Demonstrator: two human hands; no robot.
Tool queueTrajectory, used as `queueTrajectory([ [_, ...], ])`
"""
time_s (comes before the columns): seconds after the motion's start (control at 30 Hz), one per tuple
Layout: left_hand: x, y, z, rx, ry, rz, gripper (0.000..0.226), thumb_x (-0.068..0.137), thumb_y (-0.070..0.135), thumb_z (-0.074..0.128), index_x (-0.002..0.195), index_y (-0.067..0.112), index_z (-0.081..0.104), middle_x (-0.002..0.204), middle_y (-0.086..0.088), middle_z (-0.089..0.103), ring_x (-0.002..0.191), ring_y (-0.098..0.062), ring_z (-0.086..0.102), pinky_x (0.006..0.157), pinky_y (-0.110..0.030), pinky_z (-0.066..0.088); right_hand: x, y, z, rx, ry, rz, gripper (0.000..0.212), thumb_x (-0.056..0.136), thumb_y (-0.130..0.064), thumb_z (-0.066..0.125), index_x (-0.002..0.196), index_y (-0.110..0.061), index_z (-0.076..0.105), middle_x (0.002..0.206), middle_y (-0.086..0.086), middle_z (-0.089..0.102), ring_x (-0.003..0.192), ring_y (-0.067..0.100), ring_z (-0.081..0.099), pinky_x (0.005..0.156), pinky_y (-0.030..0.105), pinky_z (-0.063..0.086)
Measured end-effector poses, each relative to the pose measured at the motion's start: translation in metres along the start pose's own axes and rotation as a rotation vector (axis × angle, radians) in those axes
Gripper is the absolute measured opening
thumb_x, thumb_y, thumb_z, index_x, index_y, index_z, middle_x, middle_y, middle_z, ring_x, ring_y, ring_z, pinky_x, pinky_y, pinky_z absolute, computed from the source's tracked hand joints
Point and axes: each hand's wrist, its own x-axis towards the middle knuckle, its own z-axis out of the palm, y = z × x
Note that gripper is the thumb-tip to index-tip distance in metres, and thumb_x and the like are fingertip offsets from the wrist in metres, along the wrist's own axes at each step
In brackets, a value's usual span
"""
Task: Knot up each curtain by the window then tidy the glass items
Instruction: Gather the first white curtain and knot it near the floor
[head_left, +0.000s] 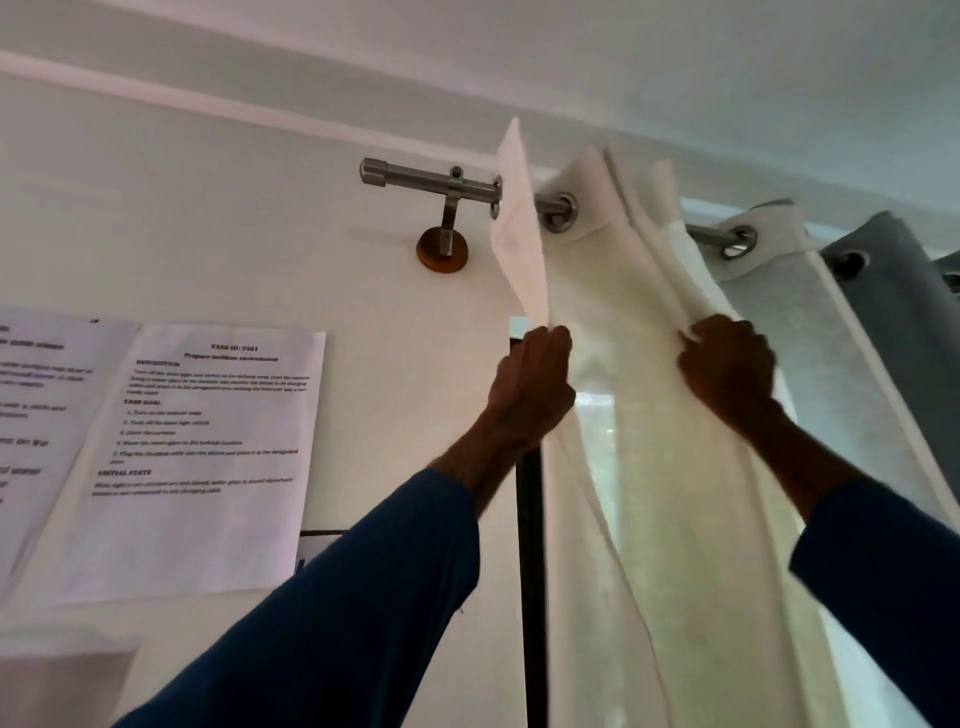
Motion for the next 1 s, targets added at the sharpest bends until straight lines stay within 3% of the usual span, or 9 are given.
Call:
queueTrajectory([
  [0.2, 0.014, 0.024, 0.022, -0.163, -0.086, -0.048, 0.041, 0.073, -0.006, 0.055, 0.111, 0.007, 0.066, 0.114, -0.011, 0.067, 0.104, -0.030, 0.063, 0.087, -0.044, 0.055, 0.017, 0.067, -0.013, -0.067, 0.047, 0.195, 0.034, 0.095, -0.020, 0.059, 0.121, 0.001, 0.059, 0.122, 0.030, 0.059, 0.112, 0.050, 0.056, 0.098, 0.054, 0.046],
  [0.27, 0.014, 0.024, 0.028, -0.162, -0.090, -0.060, 0.038, 0.074, -0.003, 0.056, 0.108, 0.009, 0.067, 0.114, -0.009, 0.067, 0.103, -0.027, 0.064, 0.088, -0.041, 0.056, 0.000, 0.056, -0.004, -0.072, 0.093, 0.132, 0.032, 0.099, -0.023, 0.055, 0.118, 0.002, 0.059, 0.118, 0.031, 0.060, 0.109, 0.050, 0.057, 0.094, 0.052, 0.046],
  [0.37, 0.008, 0.015, 0.031, -0.127, -0.089, -0.098, 0.035, 0.075, -0.002, 0.055, 0.105, 0.012, 0.067, 0.111, -0.005, 0.066, 0.103, -0.021, 0.061, 0.083, -0.032, 0.052, -0.033, 0.033, 0.014, -0.112, 0.233, -0.106, 0.028, 0.102, -0.025, 0.051, 0.106, 0.000, 0.065, 0.099, 0.028, 0.066, 0.091, 0.047, 0.063, 0.077, 0.047, 0.049],
  [0.43, 0.004, 0.005, 0.028, -0.100, -0.088, -0.130, 0.032, 0.077, -0.002, 0.054, 0.104, 0.012, 0.066, 0.110, -0.003, 0.064, 0.104, -0.019, 0.057, 0.081, -0.028, 0.047, -0.048, 0.018, 0.021, -0.147, 0.208, -0.183, 0.027, 0.103, -0.025, 0.050, 0.101, -0.004, 0.067, 0.093, 0.022, 0.069, 0.084, 0.043, 0.064, 0.069, 0.040, 0.046],
  [0.53, -0.001, -0.006, 0.019, -0.051, -0.078, -0.141, 0.028, 0.076, 0.003, 0.054, 0.099, 0.015, 0.066, 0.107, -0.002, 0.064, 0.102, -0.020, 0.058, 0.083, -0.032, 0.051, -0.064, -0.005, 0.030, -0.107, 0.136, -0.254, 0.024, 0.103, -0.021, 0.049, 0.086, -0.010, 0.061, 0.085, 0.016, 0.067, 0.076, 0.038, 0.060, 0.063, 0.034, 0.033],
  [0.7, -0.005, -0.015, 0.006, 0.001, 0.019, -0.052, 0.017, 0.075, 0.002, 0.058, 0.086, 0.013, 0.065, 0.092, 0.001, 0.065, 0.096, -0.019, 0.057, 0.084, -0.033, 0.049, -0.071, -0.043, 0.020, 0.025, 0.091, -0.296, 0.026, 0.100, -0.016, 0.050, 0.075, -0.017, 0.047, 0.075, 0.008, 0.056, 0.067, 0.023, 0.040, 0.064, 0.032, 0.028],
  [0.8, -0.005, -0.010, 0.002, -0.051, 0.015, -0.035, 0.017, 0.070, 0.006, 0.059, 0.078, 0.020, 0.067, 0.084, 0.008, 0.067, 0.077, -0.011, 0.058, 0.077, -0.031, 0.053, -0.078, -0.054, 0.011, 0.079, 0.042, -0.346, 0.038, 0.097, -0.014, 0.054, 0.065, -0.016, 0.033, 0.064, -0.001, 0.043, 0.057, 0.023, 0.037, 0.055, 0.030, 0.024],
  [0.9, -0.012, 0.002, 0.004, -0.092, -0.068, -0.036, 0.017, 0.072, 0.002, 0.068, 0.079, 0.017, 0.071, 0.080, 0.008, 0.066, 0.061, 0.000, 0.050, 0.064, -0.007, 0.043, -0.089, -0.042, 0.004, 0.120, -0.003, -0.358, 0.042, 0.091, -0.008, 0.057, 0.058, -0.013, 0.031, 0.054, -0.002, 0.033, 0.048, 0.016, 0.029, 0.045, 0.028, 0.018],
  [1.0, -0.027, 0.012, 0.016, -0.143, -0.164, -0.020, 0.013, 0.073, 0.001, 0.074, 0.082, 0.010, 0.076, 0.082, 0.004, 0.070, 0.065, 0.002, 0.056, 0.063, 0.000, 0.041, -0.100, -0.014, 0.003, 0.107, -0.039, -0.315, 0.033, 0.088, -0.008, 0.060, 0.061, -0.007, 0.042, 0.052, -0.002, 0.035, 0.047, 0.016, 0.027, 0.047, 0.033, 0.021],
])
